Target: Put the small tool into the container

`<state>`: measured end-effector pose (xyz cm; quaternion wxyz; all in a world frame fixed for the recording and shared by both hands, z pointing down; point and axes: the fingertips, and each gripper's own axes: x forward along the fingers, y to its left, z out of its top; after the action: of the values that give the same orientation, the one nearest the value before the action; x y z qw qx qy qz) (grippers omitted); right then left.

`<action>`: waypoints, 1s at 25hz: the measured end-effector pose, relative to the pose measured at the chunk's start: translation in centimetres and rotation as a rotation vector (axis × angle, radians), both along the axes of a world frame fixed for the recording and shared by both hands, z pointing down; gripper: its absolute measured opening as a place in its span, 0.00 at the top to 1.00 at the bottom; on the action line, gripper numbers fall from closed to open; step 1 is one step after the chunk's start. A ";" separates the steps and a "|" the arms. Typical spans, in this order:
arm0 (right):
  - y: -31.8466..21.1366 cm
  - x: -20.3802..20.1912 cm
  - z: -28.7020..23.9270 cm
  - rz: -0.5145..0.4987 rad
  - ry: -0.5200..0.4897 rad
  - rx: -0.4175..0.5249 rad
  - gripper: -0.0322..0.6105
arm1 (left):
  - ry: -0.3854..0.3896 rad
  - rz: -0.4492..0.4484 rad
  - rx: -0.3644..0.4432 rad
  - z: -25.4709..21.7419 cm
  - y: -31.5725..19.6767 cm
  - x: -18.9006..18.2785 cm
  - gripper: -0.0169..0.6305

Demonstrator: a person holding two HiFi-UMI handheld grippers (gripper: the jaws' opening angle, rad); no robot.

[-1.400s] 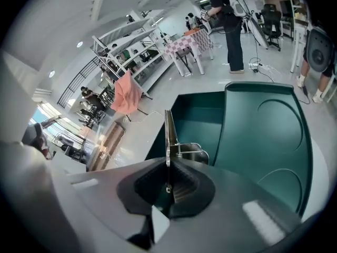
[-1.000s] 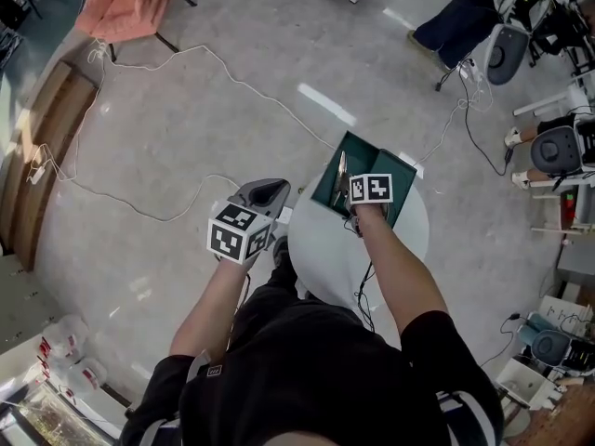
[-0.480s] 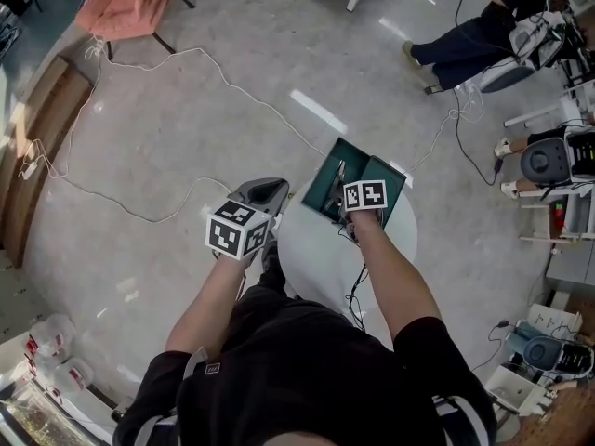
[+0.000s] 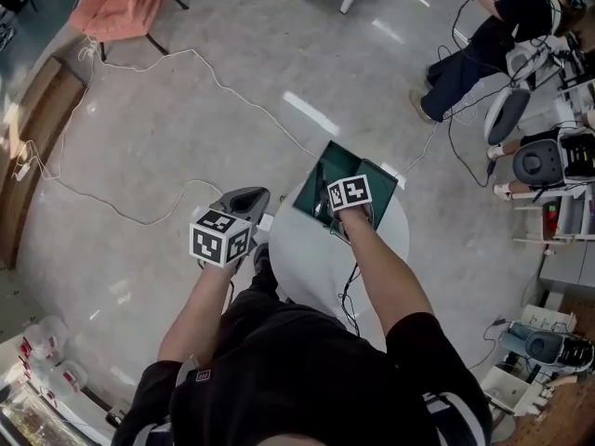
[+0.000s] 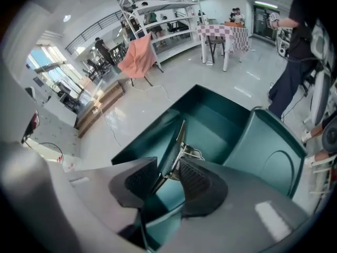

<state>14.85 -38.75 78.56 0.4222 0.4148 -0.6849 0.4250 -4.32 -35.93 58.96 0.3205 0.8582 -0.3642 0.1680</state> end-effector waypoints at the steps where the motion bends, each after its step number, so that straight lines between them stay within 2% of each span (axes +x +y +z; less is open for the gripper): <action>1: 0.2 0.3 -0.1 -0.034 0.035 -0.008 0.73 | 0.006 -0.007 -0.002 -0.1 -0.2 -0.2 0.95; 4: 0.2 1.4 -0.8 -0.101 0.106 -0.013 0.71 | 0.024 -0.013 0.001 -0.5 -0.8 0.0 0.95; 7: -0.1 2.2 -1.8 -0.087 0.096 0.021 0.71 | 0.036 0.005 0.006 -0.6 -0.9 0.9 0.95; 11: 0.0 2.3 -3.6 -0.042 0.029 0.111 0.71 | 0.048 0.030 0.018 -0.9 -1.0 2.2 0.95; 17: 1.5 3.2 -7.5 0.020 -0.110 0.256 0.76 | 0.049 0.052 0.087 -3.2 -1.7 4.0 0.95; 21: 4.9 4.2 -11.0 0.034 -0.197 0.357 0.78 | 0.044 0.073 0.118 -4.5 -1.1 5.8 0.95; 25: 8.3 6.1 -12.8 0.119 -0.258 0.409 0.79 | 0.032 0.099 0.130 -5.3 -0.7 7.7 0.95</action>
<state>20.97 -30.43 65.72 0.2129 0.4736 -0.7793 0.3509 3.38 -36.61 53.70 0.2612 0.8967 -0.3264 0.1456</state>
